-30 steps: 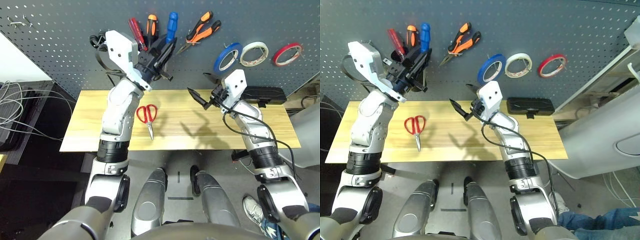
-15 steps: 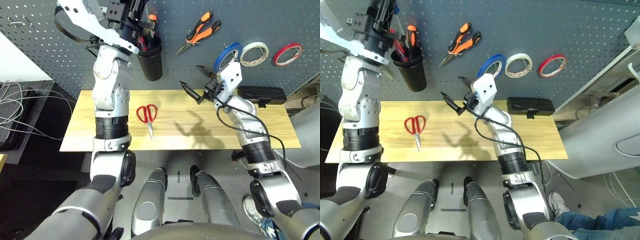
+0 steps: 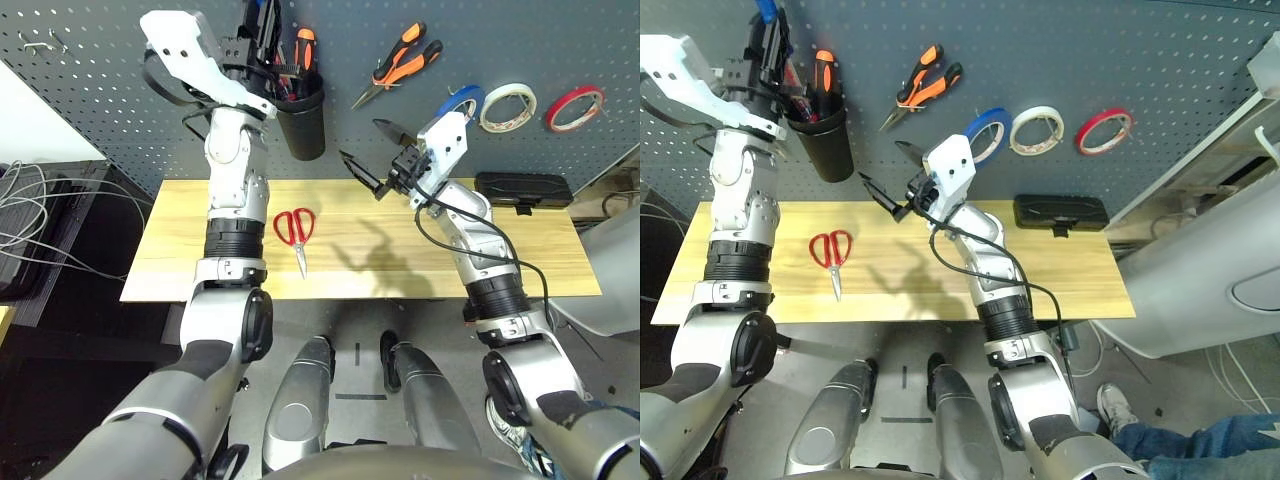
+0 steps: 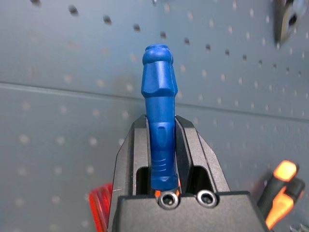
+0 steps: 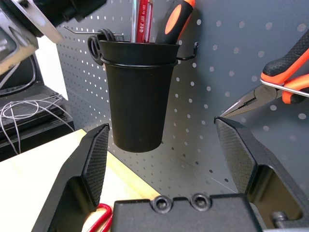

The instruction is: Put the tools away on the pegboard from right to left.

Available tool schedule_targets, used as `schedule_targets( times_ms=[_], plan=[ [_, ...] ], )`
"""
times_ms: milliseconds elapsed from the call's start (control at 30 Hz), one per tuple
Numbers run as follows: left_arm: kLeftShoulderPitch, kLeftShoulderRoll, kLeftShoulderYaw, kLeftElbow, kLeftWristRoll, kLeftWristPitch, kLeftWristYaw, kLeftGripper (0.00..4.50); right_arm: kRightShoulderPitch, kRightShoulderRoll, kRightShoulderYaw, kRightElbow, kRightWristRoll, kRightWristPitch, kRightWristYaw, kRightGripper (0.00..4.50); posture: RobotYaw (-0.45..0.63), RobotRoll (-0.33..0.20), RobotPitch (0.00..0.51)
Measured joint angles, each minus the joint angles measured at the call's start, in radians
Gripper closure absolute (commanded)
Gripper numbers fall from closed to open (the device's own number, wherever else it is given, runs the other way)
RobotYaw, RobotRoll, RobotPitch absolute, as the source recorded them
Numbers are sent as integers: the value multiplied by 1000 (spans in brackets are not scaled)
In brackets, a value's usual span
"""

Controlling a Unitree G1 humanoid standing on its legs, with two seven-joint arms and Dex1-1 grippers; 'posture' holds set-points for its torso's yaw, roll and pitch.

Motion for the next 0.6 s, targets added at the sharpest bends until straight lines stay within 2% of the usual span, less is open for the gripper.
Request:
schedule_targets(
  times_ms=[100,200,267,300,467,600],
  plan=[
    [2,9,-16,-1,19,7,-2,1891,0,-4,0,0,0,0,-2,0,143,0,227],
    [13,56,-45,-38,13,82,-65,870,0,-7,0,-1,0,1,-4,0,142,0,233],
    [25,86,-42,-112,-57,192,-124,170,0,-9,0,-2,0,3,-4,0,143,0,235],
    [31,109,-39,-157,-102,258,-157,12,0,-14,-1,-3,0,4,-4,0,144,0,239],
    [147,241,-37,-389,-282,606,-271,12,17,-37,-4,-20,1,14,-3,0,144,0,245],
    [255,339,-35,-500,-364,787,-323,12,32,-47,-7,-23,1,22,-1,0,143,0,249]
  ],
)
